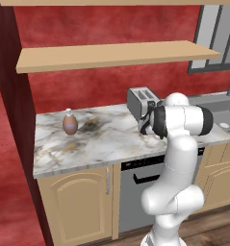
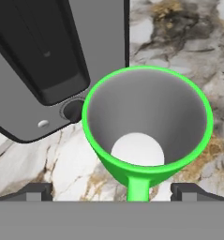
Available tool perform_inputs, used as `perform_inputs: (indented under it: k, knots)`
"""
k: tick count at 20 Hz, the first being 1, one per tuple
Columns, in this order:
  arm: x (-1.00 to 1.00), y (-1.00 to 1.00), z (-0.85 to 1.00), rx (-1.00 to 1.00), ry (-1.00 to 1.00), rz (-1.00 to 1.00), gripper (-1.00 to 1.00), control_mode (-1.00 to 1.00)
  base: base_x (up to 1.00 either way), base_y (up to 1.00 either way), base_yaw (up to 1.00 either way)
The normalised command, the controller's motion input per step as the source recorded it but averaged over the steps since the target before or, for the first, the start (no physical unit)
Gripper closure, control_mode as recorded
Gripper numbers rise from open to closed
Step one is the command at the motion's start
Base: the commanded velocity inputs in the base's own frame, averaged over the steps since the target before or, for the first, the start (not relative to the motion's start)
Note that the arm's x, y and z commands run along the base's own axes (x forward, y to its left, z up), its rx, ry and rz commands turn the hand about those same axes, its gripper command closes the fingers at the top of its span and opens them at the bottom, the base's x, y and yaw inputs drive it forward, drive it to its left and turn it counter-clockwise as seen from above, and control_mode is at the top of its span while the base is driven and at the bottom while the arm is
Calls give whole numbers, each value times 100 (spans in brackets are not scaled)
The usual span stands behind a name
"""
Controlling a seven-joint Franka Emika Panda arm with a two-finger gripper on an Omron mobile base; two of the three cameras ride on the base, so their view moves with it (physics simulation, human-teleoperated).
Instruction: Move the mug from next to the sink to the open cabinet. Then, move the bowl with the lime to the fridge to clear the area for faucet cleaning.
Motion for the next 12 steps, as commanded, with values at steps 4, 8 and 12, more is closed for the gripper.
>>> perform_inputs:
  k: [4,8,12]
  knots:
    - [12,-9,-8,0,0,0,-100,-100,0,0,0]
    - [9,-18,-4,0,0,0,-100,-100,0,0,0]
    - [11,-13,-5,0,0,0,-100,-100,0,0,0]
